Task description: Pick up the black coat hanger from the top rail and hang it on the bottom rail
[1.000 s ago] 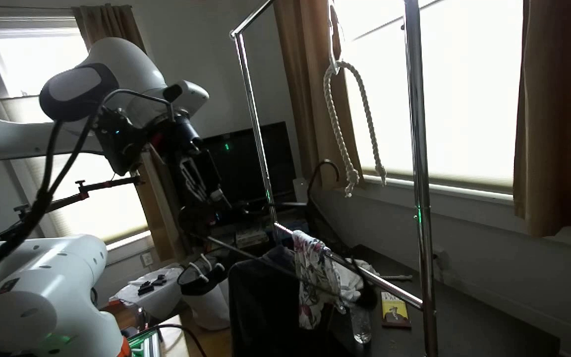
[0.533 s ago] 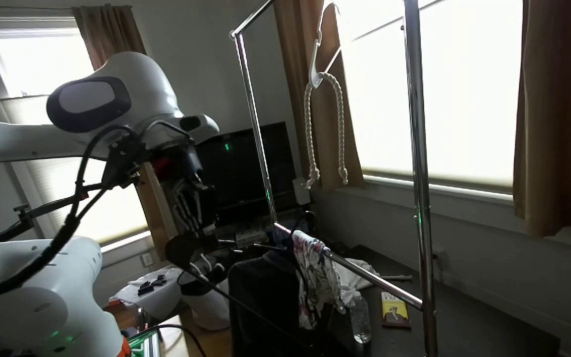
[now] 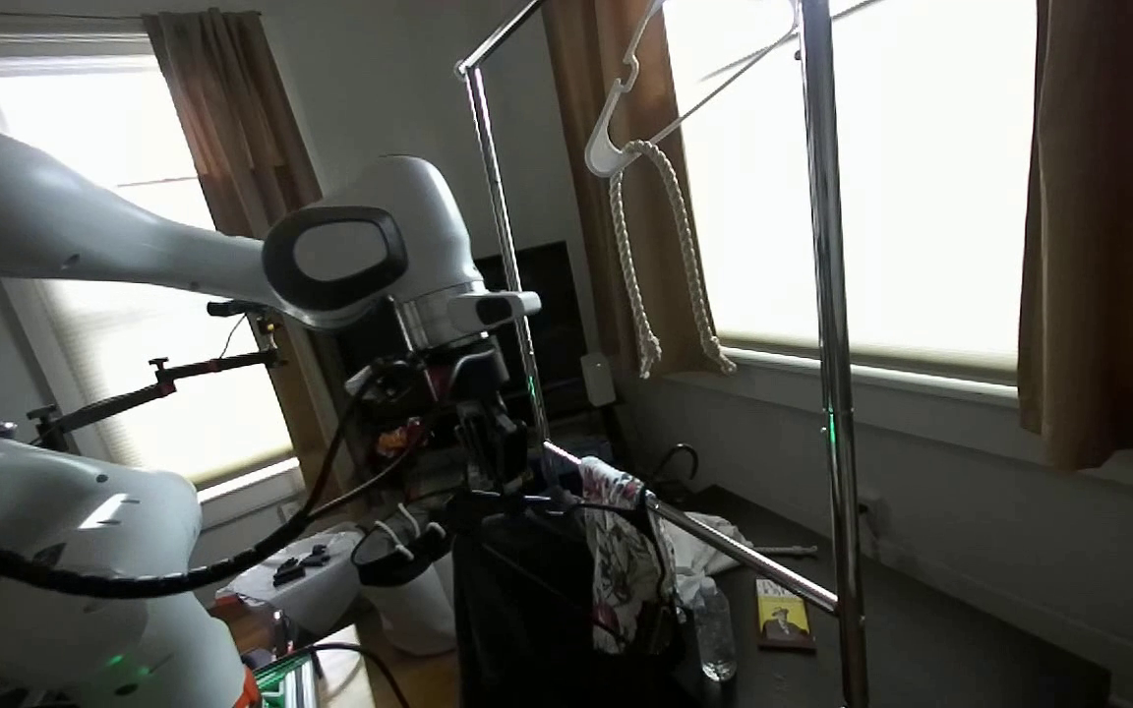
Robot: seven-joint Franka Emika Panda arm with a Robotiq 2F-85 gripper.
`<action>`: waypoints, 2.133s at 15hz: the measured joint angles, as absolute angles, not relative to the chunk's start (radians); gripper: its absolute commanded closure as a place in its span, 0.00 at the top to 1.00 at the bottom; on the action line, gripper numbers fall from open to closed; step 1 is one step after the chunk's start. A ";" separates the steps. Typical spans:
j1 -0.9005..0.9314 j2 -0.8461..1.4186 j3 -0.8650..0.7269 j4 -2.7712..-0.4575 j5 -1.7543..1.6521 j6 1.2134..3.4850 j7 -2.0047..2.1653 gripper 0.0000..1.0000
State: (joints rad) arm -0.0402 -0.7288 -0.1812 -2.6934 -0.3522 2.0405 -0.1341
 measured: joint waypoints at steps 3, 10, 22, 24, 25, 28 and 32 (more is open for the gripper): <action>-0.049 -0.679 -0.165 -2.678 -0.350 2.056 -0.129 0.02; -0.084 -0.619 -0.139 -2.675 -0.346 2.204 -0.060 0.02; -0.180 -0.331 -0.092 -2.582 -0.423 2.252 -0.005 0.02; -0.172 -0.312 -0.073 -2.582 -0.428 2.250 -0.004 0.02; -0.170 -0.303 -0.063 -2.582 -0.432 2.250 0.000 0.02; -0.164 -0.271 -0.048 -2.573 -0.435 2.251 0.004 0.02; -0.146 -0.234 -0.036 -2.544 -0.436 2.255 0.018 0.02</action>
